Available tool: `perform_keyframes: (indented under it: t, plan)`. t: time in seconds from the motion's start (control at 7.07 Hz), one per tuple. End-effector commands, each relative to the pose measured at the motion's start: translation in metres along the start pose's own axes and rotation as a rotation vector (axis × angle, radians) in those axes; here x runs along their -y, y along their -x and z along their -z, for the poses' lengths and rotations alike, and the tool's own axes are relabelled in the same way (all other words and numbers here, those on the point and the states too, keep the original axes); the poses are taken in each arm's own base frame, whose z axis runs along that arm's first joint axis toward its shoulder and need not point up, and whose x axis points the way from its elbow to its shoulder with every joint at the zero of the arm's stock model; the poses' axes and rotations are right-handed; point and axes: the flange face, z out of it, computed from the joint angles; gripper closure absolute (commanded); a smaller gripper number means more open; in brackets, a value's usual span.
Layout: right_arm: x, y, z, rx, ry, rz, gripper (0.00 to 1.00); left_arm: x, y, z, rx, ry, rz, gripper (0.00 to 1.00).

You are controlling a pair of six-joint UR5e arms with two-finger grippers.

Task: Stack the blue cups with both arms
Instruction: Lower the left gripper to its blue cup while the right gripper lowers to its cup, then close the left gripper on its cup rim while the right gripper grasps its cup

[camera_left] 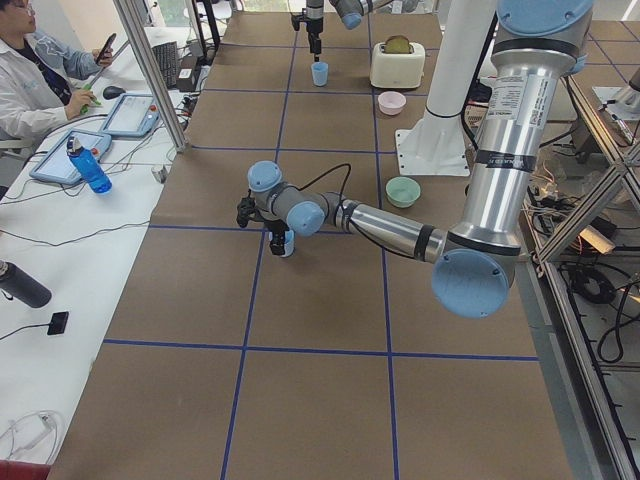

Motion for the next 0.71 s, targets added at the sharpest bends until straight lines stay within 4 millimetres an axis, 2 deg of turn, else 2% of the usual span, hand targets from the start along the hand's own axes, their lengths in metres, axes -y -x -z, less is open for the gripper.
perform_keyframes:
  t: [0.0, 0.14, 0.57]
  plan:
    - [-0.001, 0.006, -0.005, -0.002, 0.006, 0.011, 0.02, 0.008, 0.008, -0.017, -0.005, -0.001, -0.01, 0.19]
    - [-0.002, 0.01, -0.009, 0.0, 0.012, 0.018, 0.02, 0.014, 0.005, -0.024, -0.011, -0.001, -0.008, 0.2]
    - [-0.005, 0.012, -0.016, 0.0, 0.03, 0.031, 0.06, 0.012, 0.002, -0.029, -0.013, 0.009, -0.011, 0.29]
